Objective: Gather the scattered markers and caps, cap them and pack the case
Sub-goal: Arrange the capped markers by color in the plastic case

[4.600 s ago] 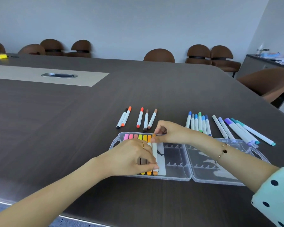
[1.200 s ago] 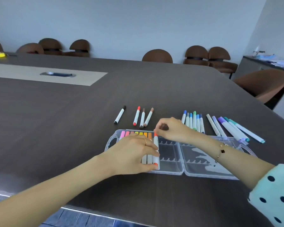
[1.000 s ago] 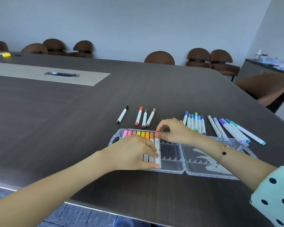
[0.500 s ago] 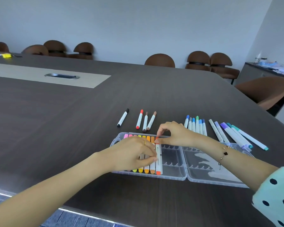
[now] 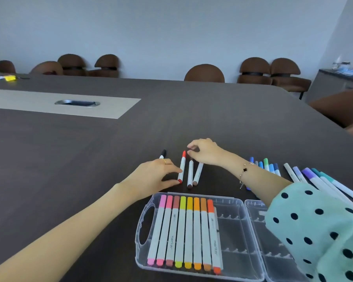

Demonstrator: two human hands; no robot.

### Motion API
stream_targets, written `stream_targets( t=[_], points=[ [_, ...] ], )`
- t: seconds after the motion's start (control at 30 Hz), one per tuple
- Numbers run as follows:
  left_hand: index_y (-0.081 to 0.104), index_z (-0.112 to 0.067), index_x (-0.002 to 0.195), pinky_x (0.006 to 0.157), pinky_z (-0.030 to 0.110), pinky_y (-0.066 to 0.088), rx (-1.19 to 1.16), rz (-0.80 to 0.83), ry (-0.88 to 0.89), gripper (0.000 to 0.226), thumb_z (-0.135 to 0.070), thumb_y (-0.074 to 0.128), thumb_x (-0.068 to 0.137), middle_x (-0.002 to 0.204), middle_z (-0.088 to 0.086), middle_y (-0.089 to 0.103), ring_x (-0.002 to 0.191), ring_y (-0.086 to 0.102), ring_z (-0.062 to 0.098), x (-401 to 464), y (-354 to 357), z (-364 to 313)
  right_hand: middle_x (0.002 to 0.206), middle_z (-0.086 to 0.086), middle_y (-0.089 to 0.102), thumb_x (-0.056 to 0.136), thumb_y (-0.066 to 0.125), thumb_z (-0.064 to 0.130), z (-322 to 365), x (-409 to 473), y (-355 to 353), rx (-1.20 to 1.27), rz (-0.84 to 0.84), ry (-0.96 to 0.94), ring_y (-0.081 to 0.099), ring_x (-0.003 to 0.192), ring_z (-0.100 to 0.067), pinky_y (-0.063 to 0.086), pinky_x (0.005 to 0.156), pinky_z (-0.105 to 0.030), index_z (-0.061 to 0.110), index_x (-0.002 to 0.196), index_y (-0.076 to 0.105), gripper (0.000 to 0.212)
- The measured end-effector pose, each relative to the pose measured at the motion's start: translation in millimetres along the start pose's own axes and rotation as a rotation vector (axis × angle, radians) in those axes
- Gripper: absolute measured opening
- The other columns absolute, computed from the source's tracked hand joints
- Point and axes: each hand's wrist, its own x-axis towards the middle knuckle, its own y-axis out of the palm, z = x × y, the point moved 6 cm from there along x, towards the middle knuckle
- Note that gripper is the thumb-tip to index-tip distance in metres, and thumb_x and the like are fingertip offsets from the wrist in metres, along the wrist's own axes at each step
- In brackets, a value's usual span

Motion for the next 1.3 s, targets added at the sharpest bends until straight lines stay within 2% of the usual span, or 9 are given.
stream_targets(
  t=[0.27,0.4,0.5,0.67,0.77,0.87,1.0,1.13,1.3],
  points=[
    [0.053,-0.034,0.132,0.081,0.017,0.045,-0.018,-0.049,0.078,0.04,-0.039,0.055,0.093,0.128,-0.01,0.055,0.105,0.058,0.007,8,8,1,0.12,-0.001,0.059,0.093,0.05,0.032,-5,16,17,-0.028,-0.008,0.018,0.045,0.12,-0.026,0.033,0.1,-0.043,0.028,0.109,0.065,0.022],
    [0.06,-0.032,0.126,0.076,0.014,0.042,-0.026,-0.047,0.163,0.033,-0.032,0.058,0.093,0.127,-0.008,0.054,0.099,0.058,0.005,6,0,-11,0.097,0.009,0.066,0.091,0.054,0.028,-3,1,1,0.182,-0.041,0.102,0.056,0.111,-0.02,0.039,0.101,-0.041,0.022,0.104,0.063,0.017],
    [0.066,-0.029,0.118,0.077,0.016,0.049,-0.039,-0.052,0.24,0.028,-0.028,0.061,0.091,0.132,-0.003,0.053,0.098,0.06,0.006,4,-13,-28,0.089,0.006,0.063,0.092,0.054,0.019,5,-21,-19,0.402,-0.012,0.131,0.061,0.095,-0.014,0.048,0.084,-0.029,0.013,0.111,0.061,0.021],
    [0.066,-0.027,0.117,0.091,0.006,0.032,-0.078,-0.086,0.292,0.028,-0.032,0.06,0.09,0.132,-0.01,0.055,0.118,0.049,0.003,-10,-31,-67,0.096,-0.002,0.065,0.092,0.057,0.021,7,-70,-44,0.459,0.072,0.174,0.057,0.082,-0.007,0.041,0.07,-0.02,0.012,0.113,0.06,0.023],
    [0.066,-0.025,0.116,0.098,0.02,0.044,-0.108,-0.068,0.34,0.028,-0.033,0.06,0.091,0.128,-0.01,0.058,0.117,0.05,0.002,-26,-33,-94,0.089,0.003,0.066,0.09,0.06,0.026,0,-100,-47,0.46,0.128,0.256,0.051,0.076,-0.009,0.031,0.062,-0.022,0.018,0.105,0.062,0.017],
    [0.067,-0.025,0.114,0.093,0.024,0.049,-0.148,-0.078,0.374,0.026,-0.034,0.059,0.091,0.123,-0.011,0.06,0.112,0.053,0.002,-46,-32,-116,0.085,0.005,0.069,0.089,0.062,0.029,-6,-125,-40,0.429,0.159,0.293,0.053,0.079,-0.012,0.035,0.064,-0.026,0.021,0.096,0.064,0.011],
    [0.068,-0.027,0.116,0.093,0.011,0.039,-0.178,-0.066,0.376,0.028,-0.035,0.06,0.09,0.119,-0.012,0.063,0.109,0.053,0.003,-66,-21,-134,0.088,0.001,0.07,0.087,0.067,0.028,-4,-153,-26,0.44,0.17,0.255,0.06,0.083,-0.009,0.044,0.076,-0.023,0.018,0.092,0.064,0.011],
    [0.069,-0.023,0.113,0.092,0.023,0.046,-0.177,0.016,0.376,0.029,-0.037,0.06,0.089,0.118,-0.009,0.064,0.11,0.055,0.003,-76,-7,-143,0.089,0.0,0.072,0.083,0.071,0.033,1,-168,-13,0.354,0.166,0.198,0.064,0.092,-0.013,0.05,0.089,-0.031,0.015,0.096,0.065,0.022],
    [0.071,-0.022,0.11,0.088,0.022,0.047,-0.169,0.029,0.38,0.027,-0.036,0.061,0.089,0.115,-0.01,0.067,0.108,0.056,0.003,-79,-8,-144,0.093,-0.003,0.07,0.08,0.074,0.033,16,-175,-10,0.294,0.155,0.088,0.066,0.092,-0.019,0.052,0.089,-0.034,0.013,0.103,0.066,0.031]
  ],
)
